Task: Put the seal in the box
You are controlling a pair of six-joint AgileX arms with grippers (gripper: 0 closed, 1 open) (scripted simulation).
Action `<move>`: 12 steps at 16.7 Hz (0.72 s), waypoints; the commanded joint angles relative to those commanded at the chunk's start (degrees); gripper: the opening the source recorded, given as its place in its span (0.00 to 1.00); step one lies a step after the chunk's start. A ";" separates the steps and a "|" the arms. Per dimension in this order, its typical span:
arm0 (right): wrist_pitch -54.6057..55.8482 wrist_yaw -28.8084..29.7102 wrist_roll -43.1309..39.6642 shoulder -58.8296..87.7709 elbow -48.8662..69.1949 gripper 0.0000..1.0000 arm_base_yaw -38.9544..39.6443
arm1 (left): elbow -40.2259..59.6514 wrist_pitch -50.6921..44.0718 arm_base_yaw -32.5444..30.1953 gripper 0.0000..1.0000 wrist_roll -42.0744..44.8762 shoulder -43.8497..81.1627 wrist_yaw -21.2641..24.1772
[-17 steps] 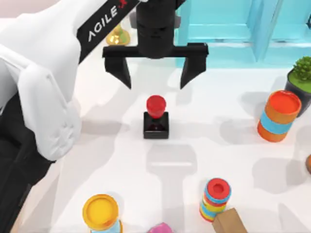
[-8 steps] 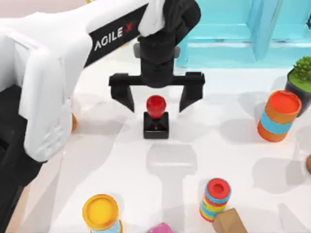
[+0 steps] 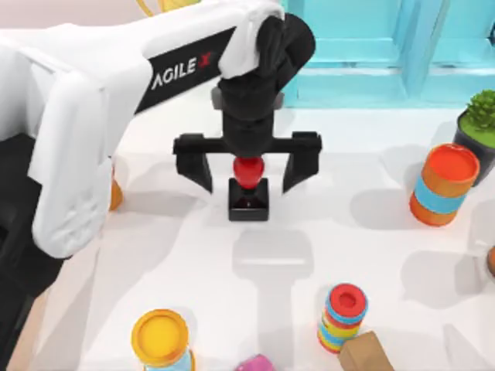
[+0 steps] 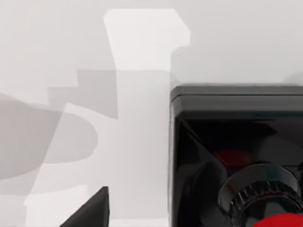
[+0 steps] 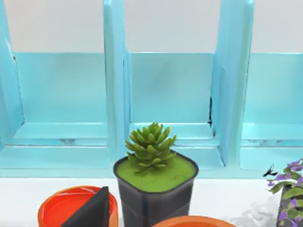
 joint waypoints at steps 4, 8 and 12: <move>0.00 0.00 0.00 0.00 0.00 1.00 0.00 | 0.00 0.00 0.00 0.77 0.00 0.00 0.00; 0.00 0.00 0.00 0.00 0.00 1.00 0.00 | 0.00 0.00 0.00 0.47 0.00 0.00 0.00; 0.00 0.00 0.00 0.00 0.00 1.00 0.00 | 0.00 0.00 0.00 0.17 0.00 0.00 0.00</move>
